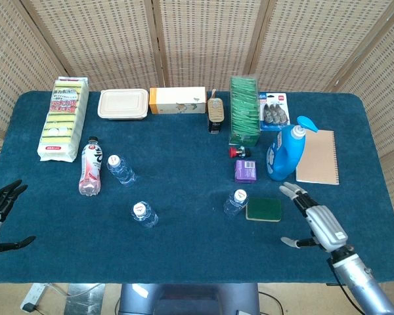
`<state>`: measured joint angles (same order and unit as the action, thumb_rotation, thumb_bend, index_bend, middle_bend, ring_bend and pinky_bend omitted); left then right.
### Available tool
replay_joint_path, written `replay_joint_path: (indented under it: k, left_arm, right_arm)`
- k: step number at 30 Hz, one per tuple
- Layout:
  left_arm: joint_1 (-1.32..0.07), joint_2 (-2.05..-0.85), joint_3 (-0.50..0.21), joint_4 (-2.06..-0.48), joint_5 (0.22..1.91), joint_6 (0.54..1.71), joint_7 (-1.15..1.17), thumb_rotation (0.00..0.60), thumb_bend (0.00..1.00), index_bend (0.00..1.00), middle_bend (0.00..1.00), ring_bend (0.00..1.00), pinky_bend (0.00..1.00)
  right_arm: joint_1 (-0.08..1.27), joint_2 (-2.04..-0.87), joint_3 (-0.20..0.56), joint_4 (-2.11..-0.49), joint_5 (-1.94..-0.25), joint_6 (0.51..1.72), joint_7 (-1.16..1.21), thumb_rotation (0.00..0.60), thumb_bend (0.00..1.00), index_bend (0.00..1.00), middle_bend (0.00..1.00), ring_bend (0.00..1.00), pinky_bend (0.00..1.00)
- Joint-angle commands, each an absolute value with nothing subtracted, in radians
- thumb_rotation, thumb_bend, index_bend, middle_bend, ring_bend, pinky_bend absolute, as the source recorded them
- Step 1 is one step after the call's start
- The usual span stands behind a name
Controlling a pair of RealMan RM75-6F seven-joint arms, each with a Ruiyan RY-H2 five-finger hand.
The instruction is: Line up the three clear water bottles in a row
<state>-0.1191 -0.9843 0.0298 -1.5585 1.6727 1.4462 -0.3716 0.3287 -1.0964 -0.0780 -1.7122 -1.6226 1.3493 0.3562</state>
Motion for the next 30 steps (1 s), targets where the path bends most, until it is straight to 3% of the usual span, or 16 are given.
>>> replay_joint_path:
  k: [1,12,30]
  left_arm:
    - [-0.176,-1.026,0.05,-1.486,1.736,1.397,-0.495,0.6,0.09,0.0,0.0,0.0,0.09]
    - [-0.328,-1.214,0.106,-1.273,1.898,1.388,-0.851,0.6,0.09,0.0,0.0,0.0,0.09]
    - [-0.441,-1.522,0.081,-1.079,1.824,1.359,-1.041,0.6,0.1,0.0,0.0,0.0,0.09]
  right_arm:
    - [0.246,-1.068,-0.125,-1.683,-1.656,1.436,0.333,0.6,0.16,0.04,0.03,0.04,0.2]
    - [0.149,-1.03,-0.163,-1.633,-1.676,1.498,0.306,0.6,0.15,0.04,0.03,0.04,0.16]
    - [0.137,-0.988,-0.138,-1.636,-1.69,1.488,0.413,0.6,0.12,0.04,0.03,0.04,0.11]
